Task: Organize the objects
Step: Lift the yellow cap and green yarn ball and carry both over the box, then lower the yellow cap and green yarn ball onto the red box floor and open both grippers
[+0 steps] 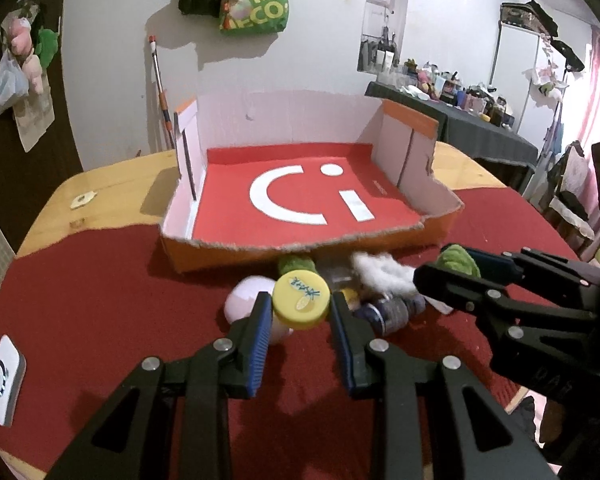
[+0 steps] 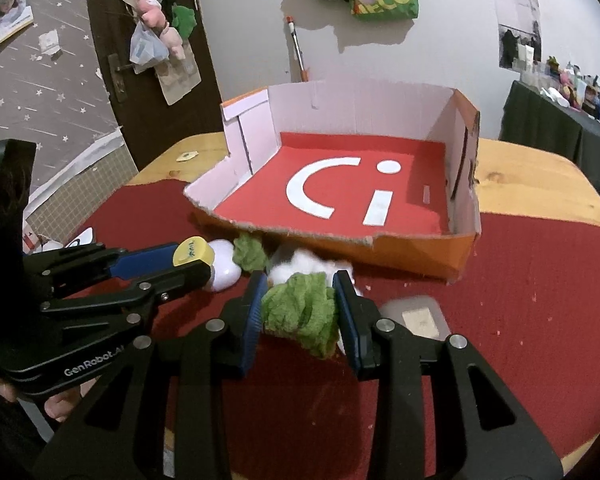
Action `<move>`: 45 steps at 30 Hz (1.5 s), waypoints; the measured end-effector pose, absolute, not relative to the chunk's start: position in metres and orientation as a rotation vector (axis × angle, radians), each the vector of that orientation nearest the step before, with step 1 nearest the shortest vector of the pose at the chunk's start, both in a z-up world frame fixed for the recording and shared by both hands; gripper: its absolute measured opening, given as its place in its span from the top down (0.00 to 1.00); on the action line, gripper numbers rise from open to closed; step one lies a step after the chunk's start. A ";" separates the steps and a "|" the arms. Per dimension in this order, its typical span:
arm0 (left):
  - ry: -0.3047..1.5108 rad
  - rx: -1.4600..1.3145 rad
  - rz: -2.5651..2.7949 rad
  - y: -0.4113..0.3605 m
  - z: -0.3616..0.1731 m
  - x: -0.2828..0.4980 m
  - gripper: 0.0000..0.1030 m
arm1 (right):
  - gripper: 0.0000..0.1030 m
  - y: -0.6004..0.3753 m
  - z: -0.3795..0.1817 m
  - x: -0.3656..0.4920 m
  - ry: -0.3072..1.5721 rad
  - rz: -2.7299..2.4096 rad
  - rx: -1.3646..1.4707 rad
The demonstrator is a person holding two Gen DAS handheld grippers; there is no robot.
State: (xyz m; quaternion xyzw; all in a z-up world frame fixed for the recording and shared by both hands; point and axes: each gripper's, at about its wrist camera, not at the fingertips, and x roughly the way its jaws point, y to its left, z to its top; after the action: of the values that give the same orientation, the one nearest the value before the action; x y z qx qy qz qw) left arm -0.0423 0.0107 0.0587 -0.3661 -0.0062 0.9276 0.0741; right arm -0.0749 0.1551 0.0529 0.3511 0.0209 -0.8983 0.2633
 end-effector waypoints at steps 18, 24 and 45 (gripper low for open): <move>0.011 -1.082 2.808 0.007 0.072 -0.081 0.70 | 0.68 0.148 0.069 -0.121 0.047 -2.407 0.954; 0.028 -1.068 2.816 0.006 0.079 -0.096 0.70 | 0.68 0.144 0.070 -0.139 0.047 -2.396 0.972; 0.013 -1.162 2.804 0.005 0.063 -0.154 0.70 | 0.68 0.129 0.048 -0.208 0.090 -2.380 1.075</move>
State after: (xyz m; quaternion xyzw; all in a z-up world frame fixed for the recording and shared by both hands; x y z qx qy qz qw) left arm -0.1542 0.0047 0.0626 -0.3822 0.0043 0.9226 0.0531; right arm -0.2077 0.1287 0.0482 0.3971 0.0334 -0.8792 0.2611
